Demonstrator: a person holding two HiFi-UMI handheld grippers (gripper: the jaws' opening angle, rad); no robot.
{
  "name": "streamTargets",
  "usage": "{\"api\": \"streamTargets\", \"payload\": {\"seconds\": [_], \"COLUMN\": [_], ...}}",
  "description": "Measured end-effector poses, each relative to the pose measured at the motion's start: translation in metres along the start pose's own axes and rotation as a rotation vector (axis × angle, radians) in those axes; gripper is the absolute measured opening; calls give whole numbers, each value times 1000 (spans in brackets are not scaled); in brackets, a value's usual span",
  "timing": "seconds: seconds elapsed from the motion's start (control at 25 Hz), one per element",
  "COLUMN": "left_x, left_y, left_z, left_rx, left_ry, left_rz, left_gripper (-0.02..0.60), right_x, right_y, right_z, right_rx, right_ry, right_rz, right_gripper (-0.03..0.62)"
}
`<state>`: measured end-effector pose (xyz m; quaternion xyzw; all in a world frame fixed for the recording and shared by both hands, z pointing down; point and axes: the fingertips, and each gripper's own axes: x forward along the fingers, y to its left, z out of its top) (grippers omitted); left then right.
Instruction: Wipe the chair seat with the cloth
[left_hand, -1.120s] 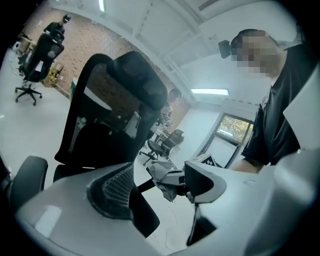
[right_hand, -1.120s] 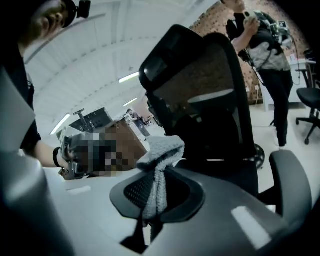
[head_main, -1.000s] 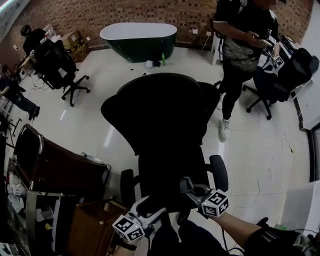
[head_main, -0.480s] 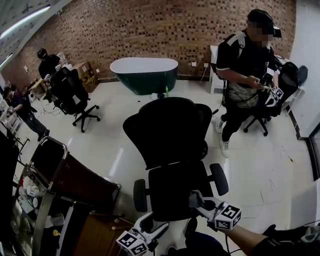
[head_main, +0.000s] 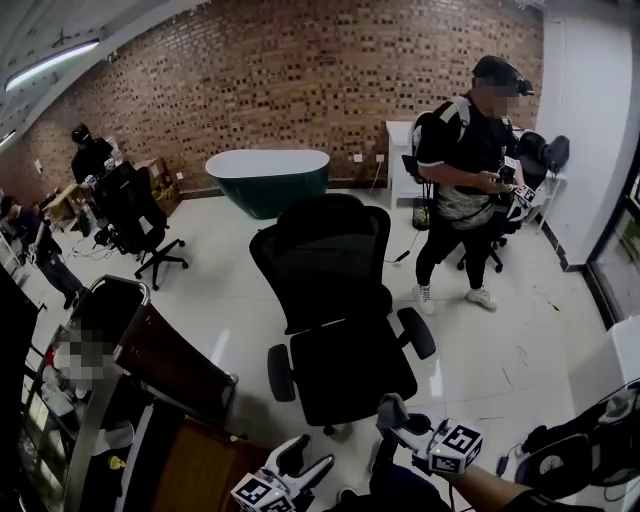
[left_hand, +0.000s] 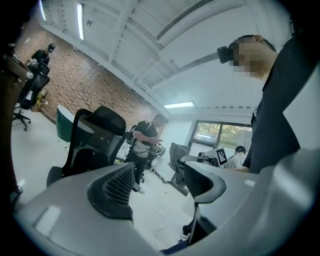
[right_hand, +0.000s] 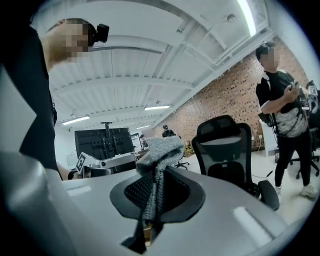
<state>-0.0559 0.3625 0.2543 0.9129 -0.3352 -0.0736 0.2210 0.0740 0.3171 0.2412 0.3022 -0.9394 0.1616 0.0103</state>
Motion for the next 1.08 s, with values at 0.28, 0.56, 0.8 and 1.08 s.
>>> {"api": "streamTargets", "payload": {"seconds": [0.28,0.56,0.8,1.08], "left_x": [-10,6,18,28], "left_y": [-48,-88,-107,-122], "left_z": [0,5,1,-3], "left_rx": [44,58,84,87], "left_ry": [11,-43,-39,-44], "left_rz": [-53,-66,-82,-90], "left_gripper": [341,341,341,341], "right_x": [-59,-90,-107,-119], "right_y": [39,52,62,68], "right_z": [0,4,11,18], "right_rx": [-25,-45,-83,-106], "right_ry": [-17,-20,-25,-28], "right_rz": [-20,34,65,86], "right_gripper": [29,29,29,29]}}
